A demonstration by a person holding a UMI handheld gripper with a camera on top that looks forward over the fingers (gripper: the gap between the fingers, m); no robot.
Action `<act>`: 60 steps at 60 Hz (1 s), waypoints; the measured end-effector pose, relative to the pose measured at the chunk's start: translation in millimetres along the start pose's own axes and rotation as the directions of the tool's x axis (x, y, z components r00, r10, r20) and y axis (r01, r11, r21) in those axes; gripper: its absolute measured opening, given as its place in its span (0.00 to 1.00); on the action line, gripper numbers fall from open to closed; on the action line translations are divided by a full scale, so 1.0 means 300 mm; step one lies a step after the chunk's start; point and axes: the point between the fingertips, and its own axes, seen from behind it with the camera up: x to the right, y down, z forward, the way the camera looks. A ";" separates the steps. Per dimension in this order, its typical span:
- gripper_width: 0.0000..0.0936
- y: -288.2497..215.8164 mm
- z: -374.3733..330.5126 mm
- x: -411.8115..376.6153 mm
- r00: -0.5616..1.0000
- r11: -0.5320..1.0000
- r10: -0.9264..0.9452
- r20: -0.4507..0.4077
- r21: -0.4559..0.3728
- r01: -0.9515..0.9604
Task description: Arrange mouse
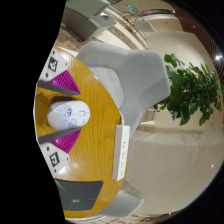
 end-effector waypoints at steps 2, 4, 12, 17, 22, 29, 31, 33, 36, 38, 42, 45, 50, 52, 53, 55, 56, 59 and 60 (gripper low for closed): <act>0.58 -0.001 0.002 -0.003 1.000 1.000 -0.011 0.004 0.000 0.011; 0.51 -0.005 0.001 -0.007 1.000 1.000 -0.016 0.011 0.001 0.016; 0.42 -0.001 -0.010 -0.013 0.999 0.999 -0.041 0.023 -0.008 0.041; 0.40 -0.023 -0.063 -0.013 0.999 1.000 -0.014 0.033 -0.010 0.015; 0.39 -0.102 -0.147 0.031 1.000 0.999 -0.009 0.026 0.037 0.008; 0.40 -0.257 -0.253 0.200 1.000 0.993 0.008 -0.017 0.115 -0.006; 0.40 -0.299 -0.272 0.279 0.999 0.991 0.016 -0.045 0.131 -0.010; 0.40 -0.335 -0.291 0.371 0.997 0.989 0.026 -0.075 0.144 -0.015; 0.39 -0.362 -0.312 0.509 0.992 0.985 0.049 -0.117 0.167 -0.029; 0.39 -0.362 -0.303 0.603 0.987 0.985 0.059 -0.149 0.168 -0.033; 0.40 -0.317 -0.286 0.772 0.977 0.985 0.096 -0.189 0.161 -0.066; 0.40 -0.248 -0.261 0.895 0.968 0.987 0.114 -0.226 0.136 -0.084; 0.41 -0.115 -0.213 1.044 0.951 0.990 0.131 -0.280 0.086 -0.111; 0.41 -0.067 -0.186 1.065 0.952 0.990 0.139 -0.274 0.064 -0.126; 0.41 -0.045 -0.173 1.074 0.952 0.990 0.142 -0.271 0.053 -0.133; 0.41 0.003 -0.178 1.090 0.952 0.989 0.145 -0.269 0.041 -0.139; 0.41 0.013 -0.170 1.096 0.952 0.989 0.145 -0.268 0.038 -0.140; 0.41 0.051 -0.154 1.104 0.953 0.989 0.147 -0.265 0.026 -0.146; 0.41 0.062 -0.151 1.104 0.954 0.988 0.151 -0.261 0.022 -0.151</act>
